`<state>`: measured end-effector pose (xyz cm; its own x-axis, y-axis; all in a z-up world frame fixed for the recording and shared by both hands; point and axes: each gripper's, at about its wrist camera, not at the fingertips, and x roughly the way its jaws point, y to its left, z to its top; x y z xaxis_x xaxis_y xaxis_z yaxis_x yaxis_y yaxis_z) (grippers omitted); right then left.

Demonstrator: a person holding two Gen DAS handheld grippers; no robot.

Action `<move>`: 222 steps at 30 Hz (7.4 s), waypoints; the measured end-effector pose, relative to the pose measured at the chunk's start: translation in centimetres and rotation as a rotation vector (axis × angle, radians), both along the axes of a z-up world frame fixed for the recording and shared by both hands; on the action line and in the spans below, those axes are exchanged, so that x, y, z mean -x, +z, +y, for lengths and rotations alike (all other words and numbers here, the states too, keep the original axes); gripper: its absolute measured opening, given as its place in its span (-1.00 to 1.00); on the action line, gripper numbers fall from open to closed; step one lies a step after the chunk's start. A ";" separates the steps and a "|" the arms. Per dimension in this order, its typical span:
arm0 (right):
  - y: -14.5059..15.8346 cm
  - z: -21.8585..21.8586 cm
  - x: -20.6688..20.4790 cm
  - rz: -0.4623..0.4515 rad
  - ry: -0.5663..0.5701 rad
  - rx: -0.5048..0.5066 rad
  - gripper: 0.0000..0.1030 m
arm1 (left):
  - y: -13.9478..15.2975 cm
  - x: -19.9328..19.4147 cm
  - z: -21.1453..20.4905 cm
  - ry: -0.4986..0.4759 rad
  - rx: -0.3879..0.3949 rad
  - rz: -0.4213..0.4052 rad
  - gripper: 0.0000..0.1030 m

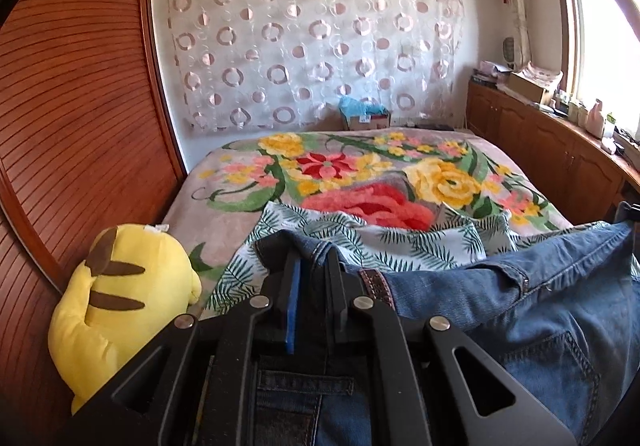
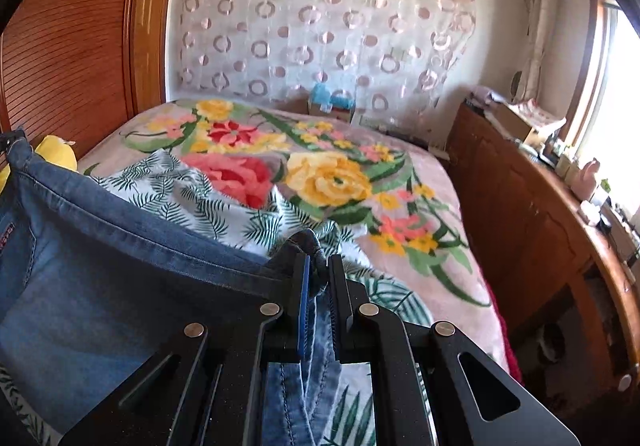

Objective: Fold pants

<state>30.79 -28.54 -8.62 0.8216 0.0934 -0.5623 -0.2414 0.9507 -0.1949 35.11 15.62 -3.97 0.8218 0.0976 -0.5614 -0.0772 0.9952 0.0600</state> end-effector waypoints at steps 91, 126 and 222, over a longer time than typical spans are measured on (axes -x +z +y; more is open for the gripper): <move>-5.0 -4.3 7.3 0.272 -0.028 -0.131 -0.14 | -5.9 13.1 4.1 0.085 0.039 0.183 0.58; 0.0 -4.8 11.8 0.017 -0.007 -0.180 -0.73 | 0.2 16.4 0.9 -0.030 0.069 0.061 -0.77; -2.5 -10.2 27.1 0.108 -0.040 -0.236 -0.90 | -4.1 26.1 -17.7 -0.283 0.062 0.076 0.99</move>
<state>3.71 -38.71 -11.10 0.7639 0.2012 -0.6132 -0.2102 0.9759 0.0583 9.01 -2.11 -8.03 0.7668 -0.1663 -0.6200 0.2067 0.9784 -0.0069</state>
